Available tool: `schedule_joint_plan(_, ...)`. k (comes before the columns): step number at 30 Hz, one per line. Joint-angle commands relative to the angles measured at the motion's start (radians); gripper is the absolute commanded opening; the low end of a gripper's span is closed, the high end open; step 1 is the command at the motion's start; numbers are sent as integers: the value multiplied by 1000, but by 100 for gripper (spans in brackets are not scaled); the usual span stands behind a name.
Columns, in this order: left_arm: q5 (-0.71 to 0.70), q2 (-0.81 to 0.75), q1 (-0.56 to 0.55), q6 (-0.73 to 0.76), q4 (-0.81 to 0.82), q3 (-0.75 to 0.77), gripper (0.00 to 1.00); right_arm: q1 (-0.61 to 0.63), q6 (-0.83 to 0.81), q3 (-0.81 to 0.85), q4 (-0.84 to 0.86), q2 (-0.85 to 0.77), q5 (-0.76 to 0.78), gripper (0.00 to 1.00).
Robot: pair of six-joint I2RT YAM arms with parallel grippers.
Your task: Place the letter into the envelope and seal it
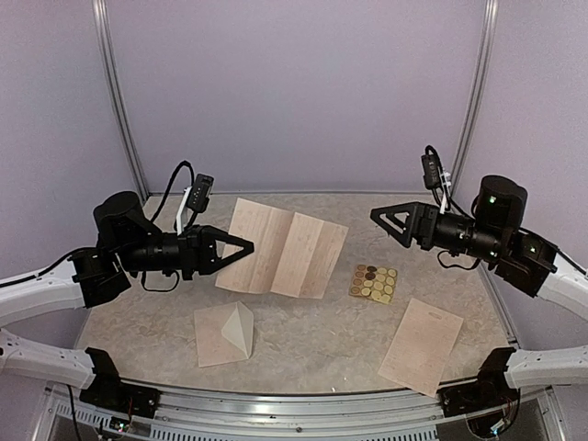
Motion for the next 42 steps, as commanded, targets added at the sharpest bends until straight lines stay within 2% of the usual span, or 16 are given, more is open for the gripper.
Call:
schedule_joint_plan(1, 38, -15, -14, -3, 32, 23, 0, -30, 93, -37, 26, 18, 117, 91)
schedule_joint_plan(7, 67, -16, -22, -3, 37, 40, 0, -29, 41, -39, 5, 117, 40, 91)
schedule_joint_plan(14, 47, -6, -22, 5, 30, 44, 0, 8, -35, -21, 117, 211, -303, 91)
schedule_joint_plan(20, 73, 36, -33, 11, 25, 72, 0, 118, -74, 39, 209, 294, -449, 93)
schedule_joint_plan(33, 82, 99, -67, 53, -53, 120, 0, 149, -60, 104, 332, 353, -577, 93)
schedule_joint_plan(37, 79, 95, -68, 53, -50, 117, 0, 151, -60, 106, 326, 339, -555, 93)
schedule_joint_plan(42, 97, 107, -79, 56, -49, 122, 0, 154, -67, 121, 334, 350, -534, 85)
